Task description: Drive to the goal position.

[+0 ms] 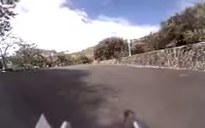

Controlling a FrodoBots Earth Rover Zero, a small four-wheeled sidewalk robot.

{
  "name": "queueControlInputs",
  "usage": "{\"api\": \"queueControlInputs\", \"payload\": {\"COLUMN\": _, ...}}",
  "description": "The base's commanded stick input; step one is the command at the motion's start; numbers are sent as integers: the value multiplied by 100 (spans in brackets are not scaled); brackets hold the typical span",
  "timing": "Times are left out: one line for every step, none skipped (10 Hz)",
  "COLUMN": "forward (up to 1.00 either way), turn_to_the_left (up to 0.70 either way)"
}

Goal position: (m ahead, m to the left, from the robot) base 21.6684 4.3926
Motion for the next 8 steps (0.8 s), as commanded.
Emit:
{"api": "queueControlInputs", "payload": {"forward": 85, "turn_to_the_left": 0}}
{"api": "queueControlInputs", "payload": {"forward": 85, "turn_to_the_left": 0}}
{"api": "queueControlInputs", "payload": {"forward": 85, "turn_to_the_left": 0}}
{"api": "queueControlInputs", "payload": {"forward": 85, "turn_to_the_left": 0}}
{"api": "queueControlInputs", "payload": {"forward": 85, "turn_to_the_left": 0}}
{"api": "queueControlInputs", "payload": {"forward": 85, "turn_to_the_left": 0}}
{"api": "queueControlInputs", "payload": {"forward": 85, "turn_to_the_left": 0}}
{"api": "queueControlInputs", "payload": {"forward": 85, "turn_to_the_left": 0}}
